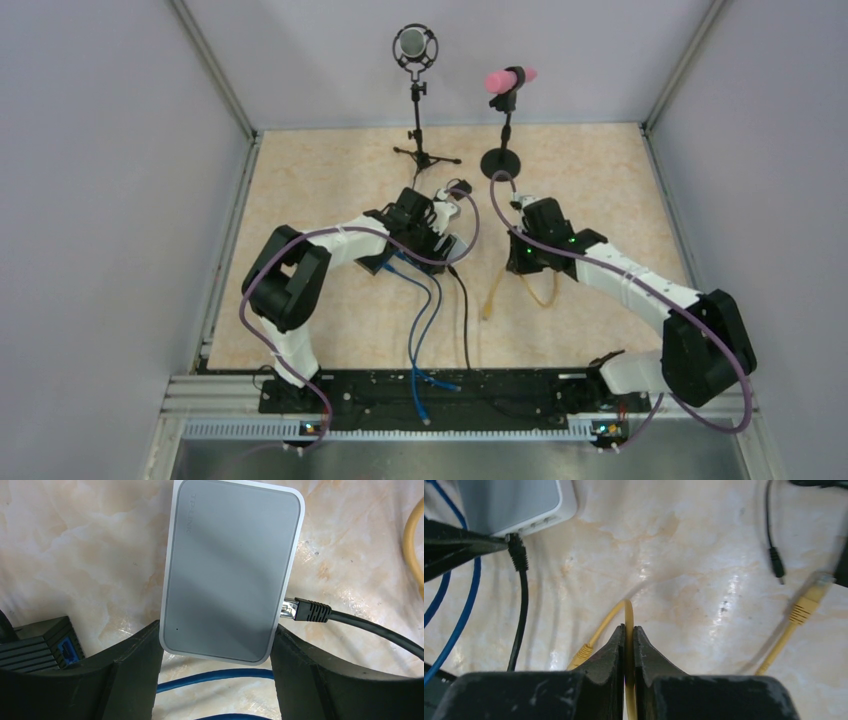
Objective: Pull the plug from the switch port
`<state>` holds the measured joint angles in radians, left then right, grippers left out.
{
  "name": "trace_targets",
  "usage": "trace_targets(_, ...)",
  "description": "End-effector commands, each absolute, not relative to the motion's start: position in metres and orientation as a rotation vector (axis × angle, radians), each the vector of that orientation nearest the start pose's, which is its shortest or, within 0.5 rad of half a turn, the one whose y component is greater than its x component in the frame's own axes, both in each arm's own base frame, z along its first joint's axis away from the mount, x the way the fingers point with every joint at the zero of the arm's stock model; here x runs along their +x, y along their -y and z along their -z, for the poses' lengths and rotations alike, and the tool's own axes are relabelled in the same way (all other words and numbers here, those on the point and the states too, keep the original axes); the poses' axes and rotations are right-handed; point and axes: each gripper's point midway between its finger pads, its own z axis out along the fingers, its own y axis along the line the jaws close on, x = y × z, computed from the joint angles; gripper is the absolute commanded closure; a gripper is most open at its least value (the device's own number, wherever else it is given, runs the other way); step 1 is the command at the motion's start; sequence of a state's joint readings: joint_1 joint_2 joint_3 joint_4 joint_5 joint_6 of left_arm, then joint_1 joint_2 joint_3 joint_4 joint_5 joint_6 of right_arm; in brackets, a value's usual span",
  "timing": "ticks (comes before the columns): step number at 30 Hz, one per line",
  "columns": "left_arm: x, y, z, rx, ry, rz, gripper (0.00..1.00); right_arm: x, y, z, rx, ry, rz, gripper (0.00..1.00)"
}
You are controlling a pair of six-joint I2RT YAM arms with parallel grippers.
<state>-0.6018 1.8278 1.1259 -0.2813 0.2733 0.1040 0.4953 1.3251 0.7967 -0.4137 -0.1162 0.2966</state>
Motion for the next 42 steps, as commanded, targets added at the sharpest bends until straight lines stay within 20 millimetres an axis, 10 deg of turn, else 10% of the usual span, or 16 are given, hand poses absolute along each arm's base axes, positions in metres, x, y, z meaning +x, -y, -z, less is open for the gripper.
trace_targets(1, 0.325, 0.281, -0.053, 1.002, -2.326, 0.585, 0.97, 0.282, -0.148, -0.104, -0.188, -2.476, -0.215, 0.98)
trace_targets(17, 0.322, 0.283, -0.059, 0.995, -2.316, 0.612, 0.97, 0.328, -0.077, -0.117, 0.457, -2.326, -0.106, 0.95)
trace_targets(21, 0.320, 0.283, -0.060, 0.997, -2.317, 0.618, 0.97, 0.331, -0.091, -0.114, 0.424, -2.331, -0.198, 0.91)
trace_targets(29, 0.320, 0.283, -0.061, 0.999, -2.311, 0.613, 0.97, 0.325, -0.106, -0.138, 0.306, -2.312, -0.312, 0.45)
trace_targets(35, 0.320, 0.283, -0.061, 1.001, -2.313, 0.616, 0.97, 0.314, -0.148, -0.174, 0.227, -2.212, -0.658, 0.43)
trace_targets(42, 0.318, 0.289, -0.064, 0.981, -2.293, 0.665, 0.97, 0.284, -0.204, -0.159, 0.144, -2.215, -0.955, 0.43)
